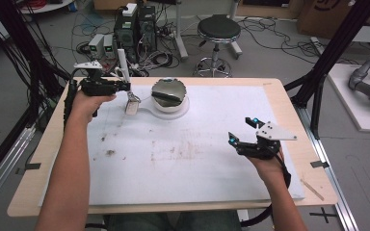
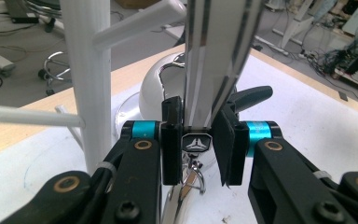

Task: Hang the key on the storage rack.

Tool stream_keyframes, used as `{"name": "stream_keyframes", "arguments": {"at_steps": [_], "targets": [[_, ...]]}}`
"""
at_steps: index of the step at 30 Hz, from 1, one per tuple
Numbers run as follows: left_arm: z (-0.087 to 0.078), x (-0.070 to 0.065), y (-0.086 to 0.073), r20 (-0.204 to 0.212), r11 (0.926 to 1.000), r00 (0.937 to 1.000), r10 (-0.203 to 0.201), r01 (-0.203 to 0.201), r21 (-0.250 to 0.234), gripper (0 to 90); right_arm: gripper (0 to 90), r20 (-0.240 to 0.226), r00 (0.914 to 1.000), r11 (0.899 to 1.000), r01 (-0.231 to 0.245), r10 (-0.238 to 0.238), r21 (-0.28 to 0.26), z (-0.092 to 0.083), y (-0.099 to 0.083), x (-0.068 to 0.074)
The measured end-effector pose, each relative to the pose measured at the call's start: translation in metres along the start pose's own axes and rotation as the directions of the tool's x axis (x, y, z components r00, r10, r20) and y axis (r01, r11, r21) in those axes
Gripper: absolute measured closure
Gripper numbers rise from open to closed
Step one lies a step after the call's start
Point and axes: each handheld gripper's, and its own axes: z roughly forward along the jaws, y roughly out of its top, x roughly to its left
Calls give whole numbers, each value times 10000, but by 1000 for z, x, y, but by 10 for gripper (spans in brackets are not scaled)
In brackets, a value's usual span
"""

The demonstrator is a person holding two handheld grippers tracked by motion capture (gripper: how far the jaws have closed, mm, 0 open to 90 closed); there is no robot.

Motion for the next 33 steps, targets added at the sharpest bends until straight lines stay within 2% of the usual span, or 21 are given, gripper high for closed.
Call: {"name": "stream_keyframes", "arguments": {"at_steps": [4,11,14,16,17,18,20,21,24,29,32,33], "targets": [[-1,2,3,151,9992,9997,-216,222,-341,738,198,4,10000,10000,-27,27,31,0,-1,0],[0,12,-10,47,9979,9979,-646,646,-66,738,198,-20,10000,10000,-30,30,54,0,-1,0],[3,13,-15,196,9960,9963,-835,841,-318,737,197,-46,10000,10000,64,-64,24,0,0,2],[4,12,-16,31,9973,9978,-666,667,-304,736,198,-49,10000,10000,68,-68,-6,-1,0,2],[3,11,-16,-215,9971,9975,-667,659,-382,730,198,-37,10000,10000,55,-55,-46,-1,0,2],[2,10,-15,-250,9966,9971,-716,704,-427,710,198,-41,10000,10000,27,-27,-35,-1,1,2],[-1,10,-14,-371,9954,9959,-822,802,-532,608,198,-46,10000,10000,27,-27,-48,-1,1,2],[-3,9,-14,-365,9947,9956,-863,841,-586,584,198,-65,10000,10000,55,-56,-57,-1,1,2],[-8,7,-11,-685,9941,9931,-953,914,-582,481,198,-140,9999,9999,80,-82,-77,0,1,3],[-15,4,-9,-712,9940,9933,-914,867,-668,477,198,-208,9997,9999,108,-110,-105,0,2,4],[-19,1,-6,-795,9935,9932,-847,782,-823,508,198,-182,9998,9999,96,-98,-115,0,2,4],[-21,0,-6,-756,9940,9943,-747,682,-860,543,198,-189,9998,9999,95,-97,-110,0,2,4]]}}
